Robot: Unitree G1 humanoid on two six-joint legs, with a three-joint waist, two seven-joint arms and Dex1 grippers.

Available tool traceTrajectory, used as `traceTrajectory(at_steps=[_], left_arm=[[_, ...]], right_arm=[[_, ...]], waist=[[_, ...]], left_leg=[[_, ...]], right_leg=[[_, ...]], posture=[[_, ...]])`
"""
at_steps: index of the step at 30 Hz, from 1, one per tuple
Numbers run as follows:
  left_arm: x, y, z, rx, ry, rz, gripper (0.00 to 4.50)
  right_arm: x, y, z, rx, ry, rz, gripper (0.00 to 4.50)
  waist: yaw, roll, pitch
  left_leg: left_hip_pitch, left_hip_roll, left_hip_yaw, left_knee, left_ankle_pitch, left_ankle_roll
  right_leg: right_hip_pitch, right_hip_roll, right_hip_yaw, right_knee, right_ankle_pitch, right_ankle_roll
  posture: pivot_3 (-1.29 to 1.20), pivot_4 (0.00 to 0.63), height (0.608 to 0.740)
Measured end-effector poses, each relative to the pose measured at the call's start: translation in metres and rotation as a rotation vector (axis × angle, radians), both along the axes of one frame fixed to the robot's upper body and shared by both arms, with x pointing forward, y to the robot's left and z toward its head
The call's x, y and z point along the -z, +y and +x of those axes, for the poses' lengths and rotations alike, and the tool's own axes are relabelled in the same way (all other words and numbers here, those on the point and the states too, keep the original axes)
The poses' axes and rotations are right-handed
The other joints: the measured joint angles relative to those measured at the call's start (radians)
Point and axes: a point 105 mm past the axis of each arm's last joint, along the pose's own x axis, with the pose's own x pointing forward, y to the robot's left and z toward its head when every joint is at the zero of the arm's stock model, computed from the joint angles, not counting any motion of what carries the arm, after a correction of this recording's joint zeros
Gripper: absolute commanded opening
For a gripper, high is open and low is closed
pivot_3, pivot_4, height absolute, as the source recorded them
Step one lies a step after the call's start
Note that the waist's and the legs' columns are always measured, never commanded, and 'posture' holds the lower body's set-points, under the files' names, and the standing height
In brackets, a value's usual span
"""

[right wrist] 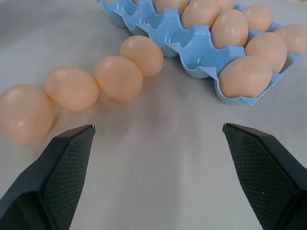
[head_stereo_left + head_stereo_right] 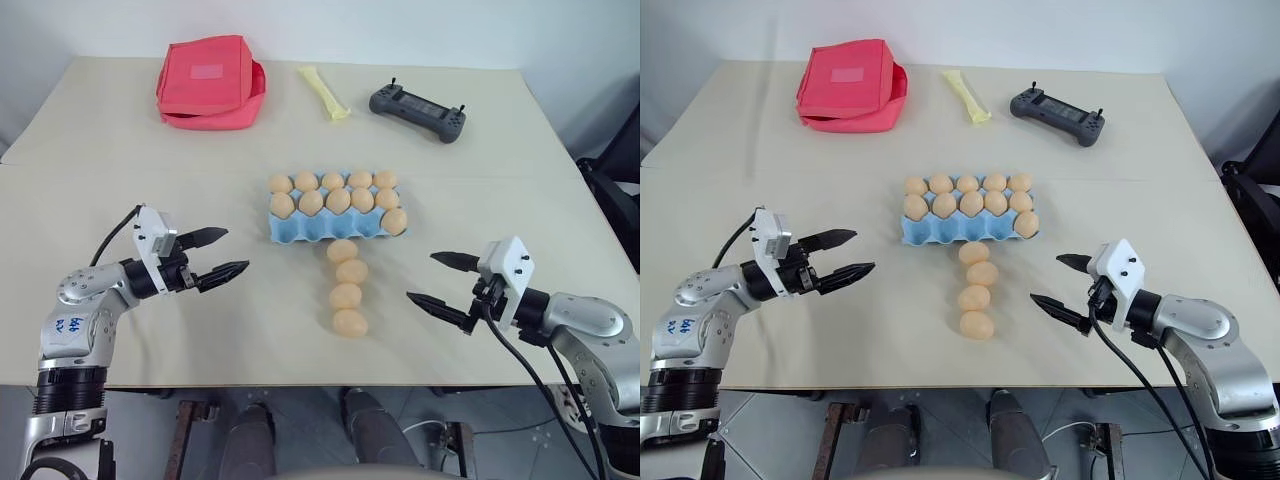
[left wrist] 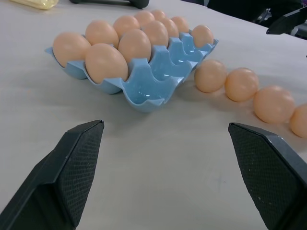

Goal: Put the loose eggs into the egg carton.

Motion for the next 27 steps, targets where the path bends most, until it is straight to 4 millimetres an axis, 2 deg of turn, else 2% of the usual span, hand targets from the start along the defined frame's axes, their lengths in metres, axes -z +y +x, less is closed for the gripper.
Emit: traceTrajectory(at_steps=[6, 9, 12, 20, 27], left_arm=[[-0.003, -0.001, 0.005, -0.025, -0.023, -0.009, 4.42], [-0.01, -0.002, 0.008, -0.023, -0.053, -0.007, 4.42], [-0.007, -0.005, 0.008, -0.005, -0.045, -0.003, 4.42], [-0.001, -0.004, 0.004, 0.035, -0.004, 0.009, 4.42], [0.001, -0.007, 0.001, 0.073, 0.011, 0.014, 4.42]], right_arm=[[-0.002, 0.001, 0.0, 0.001, -0.001, -0.001, 4.5], [-0.007, 0.006, -0.004, -0.012, -0.004, -0.007, 4.5], [-0.009, 0.007, -0.009, -0.017, 0.024, -0.029, 4.5], [0.002, -0.002, -0.047, -0.01, 0.199, -0.129, 4.5], [0.003, 0.008, -0.056, -0.057, 0.25, -0.138, 4.5]], waist=[[0.001, 0.0, 0.0], [0.0, 0.0, 0.0], [0.001, 0.0, 0.0], [0.006, 0.0, 0.0], [-0.002, 0.0, 0.0]], left_leg=[[0.0, 0.0, 0.0, 0.0, 0.0, 0.0], [0.0, 0.0, 0.0, 0.001, 0.0, 0.0], [0.0, 0.0, 0.0, 0.001, 0.0, 0.0], [0.0, 0.0, 0.0, 0.001, 0.0, 0.0], [0.0, 0.0, 0.0, 0.006, 0.0, 0.0]], right_leg=[[0.0, 0.0, 0.0, 0.0, 0.0, 0.0], [0.0, 0.0, 0.0, 0.001, 0.0, 0.0], [0.0, 0.0, 0.0, 0.001, 0.0, 0.0], [0.0, 0.0, 0.0, 0.0, 0.0, 0.0], [0.002, 0.0, 0.001, 0.0, 0.0, 0.0]], posture=[[0.0, 0.15, 0.74], [0.0, 0.15, 0.74], [0.0, 0.15, 0.74], [0.0, 0.15, 0.74], [0.0, 0.15, 0.74]])
